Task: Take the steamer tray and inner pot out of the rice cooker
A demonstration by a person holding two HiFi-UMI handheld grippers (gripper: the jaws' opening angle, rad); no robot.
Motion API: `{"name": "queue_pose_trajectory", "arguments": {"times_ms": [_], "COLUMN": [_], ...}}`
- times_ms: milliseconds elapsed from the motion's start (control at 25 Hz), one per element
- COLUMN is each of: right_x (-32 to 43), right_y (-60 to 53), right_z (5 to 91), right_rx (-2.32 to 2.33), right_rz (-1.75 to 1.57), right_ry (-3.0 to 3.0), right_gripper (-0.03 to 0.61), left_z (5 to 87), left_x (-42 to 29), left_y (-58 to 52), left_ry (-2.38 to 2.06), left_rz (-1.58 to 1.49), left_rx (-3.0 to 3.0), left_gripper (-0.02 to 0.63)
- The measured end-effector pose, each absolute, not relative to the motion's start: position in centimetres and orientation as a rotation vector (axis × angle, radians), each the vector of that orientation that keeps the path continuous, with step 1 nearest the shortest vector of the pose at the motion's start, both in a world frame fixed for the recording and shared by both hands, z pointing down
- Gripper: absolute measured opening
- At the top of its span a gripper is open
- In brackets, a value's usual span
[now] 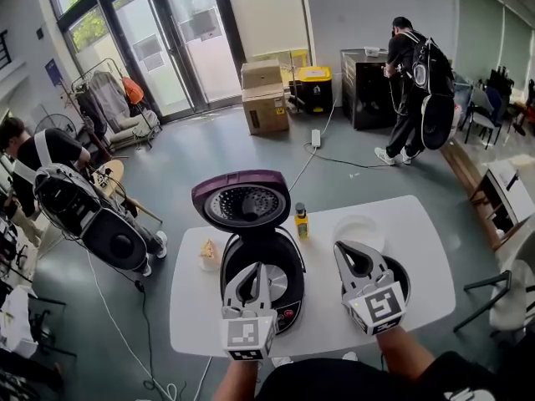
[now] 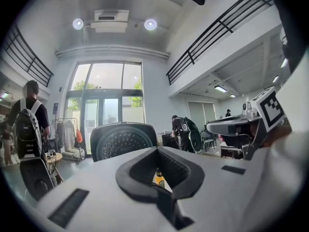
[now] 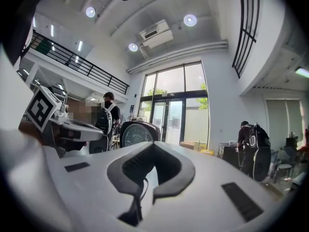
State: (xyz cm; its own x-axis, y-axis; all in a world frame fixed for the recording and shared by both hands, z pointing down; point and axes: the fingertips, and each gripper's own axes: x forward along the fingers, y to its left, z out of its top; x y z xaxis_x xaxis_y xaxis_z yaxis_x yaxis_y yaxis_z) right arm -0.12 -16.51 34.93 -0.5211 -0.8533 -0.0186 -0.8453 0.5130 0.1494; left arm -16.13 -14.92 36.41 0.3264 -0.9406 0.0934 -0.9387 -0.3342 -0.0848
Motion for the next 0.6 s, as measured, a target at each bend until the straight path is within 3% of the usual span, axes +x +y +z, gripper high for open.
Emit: {"name": "queue_pose_trajectory", "arguments": {"times_ms": [600], "right_x": [-0.82], "right_y": [-16.78], "right_z": [35.2], "right_rx": [1.512], "right_rz": [-0.217], "right_ry": [-2.696], "right_gripper": [-0.002], "left_z": [37.38], "left_x": [-16.81], "left_y": [-15.22], "left_ry": [1.814], "left_rz": [-0.197], "left_rx": [-2.54], "left_gripper": [-0.003]}}
